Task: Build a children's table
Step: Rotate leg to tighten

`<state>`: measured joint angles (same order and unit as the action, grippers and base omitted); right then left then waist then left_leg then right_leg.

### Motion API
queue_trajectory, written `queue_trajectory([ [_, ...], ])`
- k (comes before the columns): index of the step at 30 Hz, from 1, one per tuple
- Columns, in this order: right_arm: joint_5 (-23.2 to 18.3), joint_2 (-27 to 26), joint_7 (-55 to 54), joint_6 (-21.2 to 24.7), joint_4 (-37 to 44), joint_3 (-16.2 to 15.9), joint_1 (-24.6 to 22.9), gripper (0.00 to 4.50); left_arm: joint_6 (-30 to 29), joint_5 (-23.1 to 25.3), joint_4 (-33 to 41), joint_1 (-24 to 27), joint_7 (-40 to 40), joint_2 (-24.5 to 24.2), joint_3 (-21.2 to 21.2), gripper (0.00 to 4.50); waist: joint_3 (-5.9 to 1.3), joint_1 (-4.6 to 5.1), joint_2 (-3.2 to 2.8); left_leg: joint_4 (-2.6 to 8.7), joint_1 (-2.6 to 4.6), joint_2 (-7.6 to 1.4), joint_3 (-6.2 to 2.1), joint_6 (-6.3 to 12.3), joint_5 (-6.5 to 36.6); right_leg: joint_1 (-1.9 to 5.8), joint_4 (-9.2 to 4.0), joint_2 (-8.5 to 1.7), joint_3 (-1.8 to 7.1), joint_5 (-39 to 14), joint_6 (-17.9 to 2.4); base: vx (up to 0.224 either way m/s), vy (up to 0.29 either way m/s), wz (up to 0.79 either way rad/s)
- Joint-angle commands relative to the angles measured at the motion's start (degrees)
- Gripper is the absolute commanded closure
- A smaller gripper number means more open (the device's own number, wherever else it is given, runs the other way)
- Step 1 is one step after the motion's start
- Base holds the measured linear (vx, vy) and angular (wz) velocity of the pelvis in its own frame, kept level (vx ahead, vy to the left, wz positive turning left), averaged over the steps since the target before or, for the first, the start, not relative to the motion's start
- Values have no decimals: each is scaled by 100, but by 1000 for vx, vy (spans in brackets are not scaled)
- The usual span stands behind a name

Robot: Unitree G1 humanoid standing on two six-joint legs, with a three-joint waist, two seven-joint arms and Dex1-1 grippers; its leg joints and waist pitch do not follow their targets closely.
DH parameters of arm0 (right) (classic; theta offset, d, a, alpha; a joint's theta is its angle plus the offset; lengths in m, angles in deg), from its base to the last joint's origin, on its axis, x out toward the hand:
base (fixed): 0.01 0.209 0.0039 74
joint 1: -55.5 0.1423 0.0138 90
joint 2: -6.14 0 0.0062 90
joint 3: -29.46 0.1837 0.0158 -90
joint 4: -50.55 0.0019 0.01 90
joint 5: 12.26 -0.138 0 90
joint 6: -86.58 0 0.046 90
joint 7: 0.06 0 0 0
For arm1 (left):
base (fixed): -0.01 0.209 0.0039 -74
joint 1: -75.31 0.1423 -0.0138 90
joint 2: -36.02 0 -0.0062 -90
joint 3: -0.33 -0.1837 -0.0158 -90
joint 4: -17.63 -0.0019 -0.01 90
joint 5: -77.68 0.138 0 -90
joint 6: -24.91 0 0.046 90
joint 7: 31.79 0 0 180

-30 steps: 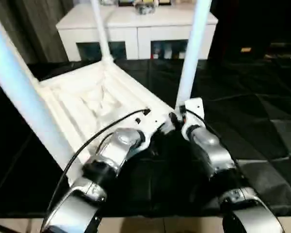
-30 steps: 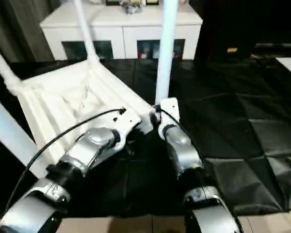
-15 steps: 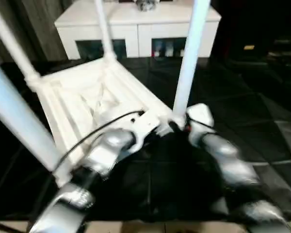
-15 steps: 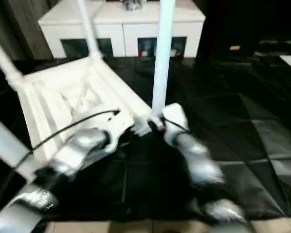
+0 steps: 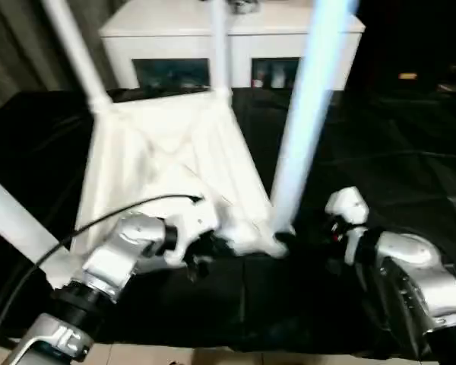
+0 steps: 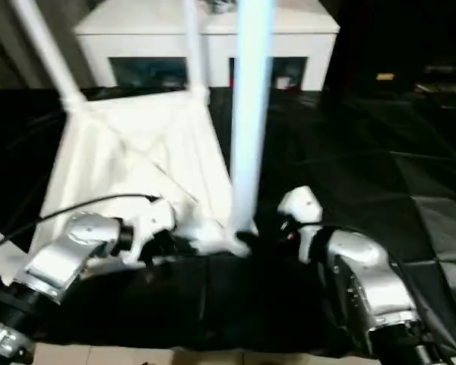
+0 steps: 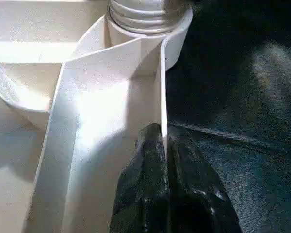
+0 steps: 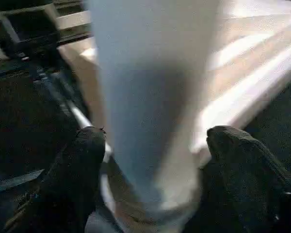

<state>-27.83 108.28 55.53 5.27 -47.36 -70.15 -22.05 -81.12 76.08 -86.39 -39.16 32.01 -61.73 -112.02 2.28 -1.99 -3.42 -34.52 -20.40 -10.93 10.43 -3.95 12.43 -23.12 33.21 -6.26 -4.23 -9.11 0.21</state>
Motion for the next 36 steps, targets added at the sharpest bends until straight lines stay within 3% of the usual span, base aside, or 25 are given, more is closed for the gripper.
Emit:
queue_trajectory([
  [1, 46, 121, 169, 42, 137, -130, -16, 79, 16, -77, 143, -17, 146, -43, -41, 450, -330, 20, 111, 459, -2, -192, -36, 480, 1028, 297, -282, -176, 209, -1095, -1434, 0, 0, 0],
  [7, 151, 70, 236, -14, -51, -175, 95, 95, 33, -64, 107, -69, 196, -66, -9, 450, -340, 9, 92, 443, 6, -183, -30, 518, 936, 285, -281, -175, 219, -1120, -1435, 0, 0, 0],
  [9, 141, 53, 235, -2, -89, -164, 139, 130, 35, -65, 105, -76, 191, -75, -9, 450, -341, 14, 100, 439, 5, -181, -26, 528, 920, 284, -279, -171, 219, -1095, -1446, 0, 0, 0],
  [20, 243, 129, 387, -51, -178, -235, 147, 216, 47, -61, 78, -83, 200, -110, -14, 450, -351, -2, 100, 423, 5, -177, -22, 585, 816, 296, -266, -168, 216, -1030, -1475, 0, 0, 0],
  [27, 292, 169, 509, -76, -262, -310, 124, 237, 49, -37, 63, -46, 209, -137, -41, 450, -358, -4, 100, 415, 7, -177, -23, 605, 772, 298, -259, -165, 215, -987, -1490, 0, 0, 0],
  [30, 441, -63, 3, 11, -528, -221, 210, 241, 17, 21, -15, -80, -4, -30, -7, 450, -352, 4, 105, 417, -1, -173, -22, 603, 789, 296, -262, -164, 212, -1012, -1496, 0, 0, 0],
  [31, 537, -208, -349, 105, -685, -172, 272, 241, 26, 61, -90, -124, -166, 55, 24, 450, -348, 10, 103, 422, -3, -172, -21, 584, 830, 293, -268, -164, 210, -1074, -1491, 0, 0, 0],
  [32, 638, -346, -684, 206, -838, -140, 335, 242, 13, 98, -181, -183, -347, 157, 62, 450, -305, 48, 105, 455, -11, -155, -21, 439, 1113, 277, -330, -155, 201, -1585, -1364, 0, 0, 0],
  [34, 758, -587, -1209, 361, -1067, -81, 425, 243, -50, 161, -347, -302, -672, 351, 124, 450, -291, 87, 120, 477, 19, -146, -35, 221, 1492, 269, -387, -164, 201, -2224, -1129, 0, 0, 0],
  [36, 812, -755, -1524, 438, -1190, -39, 474, 243, -117, 204, -453, -385, -885, 485, 156, 450, -298, 111, 126, 491, 36, -145, -53, 125, 1620, 253, -411, -163, 201, -2379, -1019, 0, 0, 0],
])
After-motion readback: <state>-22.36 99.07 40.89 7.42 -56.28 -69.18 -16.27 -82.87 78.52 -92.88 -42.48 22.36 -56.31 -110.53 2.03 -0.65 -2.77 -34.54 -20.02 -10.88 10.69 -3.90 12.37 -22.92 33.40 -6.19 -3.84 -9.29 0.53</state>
